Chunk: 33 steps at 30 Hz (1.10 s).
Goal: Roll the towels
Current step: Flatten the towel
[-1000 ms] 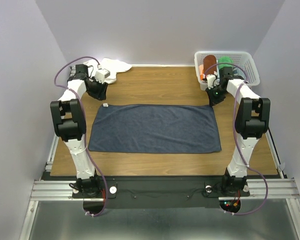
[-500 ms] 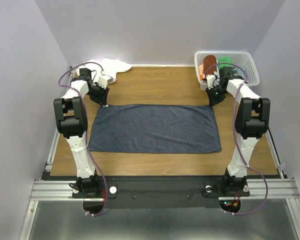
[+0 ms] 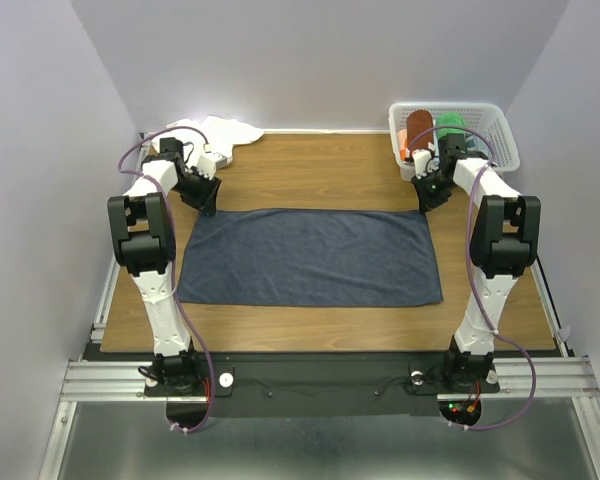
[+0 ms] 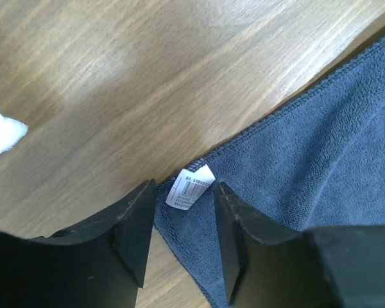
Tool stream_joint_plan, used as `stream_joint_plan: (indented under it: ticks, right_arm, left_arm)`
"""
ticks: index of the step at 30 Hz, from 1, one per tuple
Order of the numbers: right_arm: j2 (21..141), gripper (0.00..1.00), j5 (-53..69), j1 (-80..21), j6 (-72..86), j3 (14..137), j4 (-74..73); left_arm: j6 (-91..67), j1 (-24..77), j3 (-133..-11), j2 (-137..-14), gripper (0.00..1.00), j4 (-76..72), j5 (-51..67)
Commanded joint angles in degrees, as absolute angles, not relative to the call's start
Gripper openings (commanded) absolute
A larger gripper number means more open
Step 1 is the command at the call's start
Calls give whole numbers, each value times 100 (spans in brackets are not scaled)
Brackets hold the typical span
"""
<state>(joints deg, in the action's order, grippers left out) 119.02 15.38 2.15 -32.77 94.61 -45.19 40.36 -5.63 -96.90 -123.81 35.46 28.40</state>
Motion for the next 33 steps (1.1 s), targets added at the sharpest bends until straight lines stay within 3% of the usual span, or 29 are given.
stream_joint_plan:
  ticks: [1, 8, 16, 33]
  right_arm:
    - [11663, 1, 1512, 176, -3331, 9563, -4535]
    - [11628, 1, 1538, 176, -3313, 9545, -4535]
    - [11646, 1, 1512, 184, -3305, 9545, -4535]
    - [11646, 1, 1468, 176, -3340, 9527, -4544]
  left_arm:
    - [4008, -571, -9870, -12261, 53, 3622, 2892]
    - [3753, -738, -10160, -12217, 52, 3472, 3014]
    - [3744, -861, -10099, -12269, 45, 3454, 2901]
    - [3823, -721, -9361, -12366, 45, 3094, 2294]
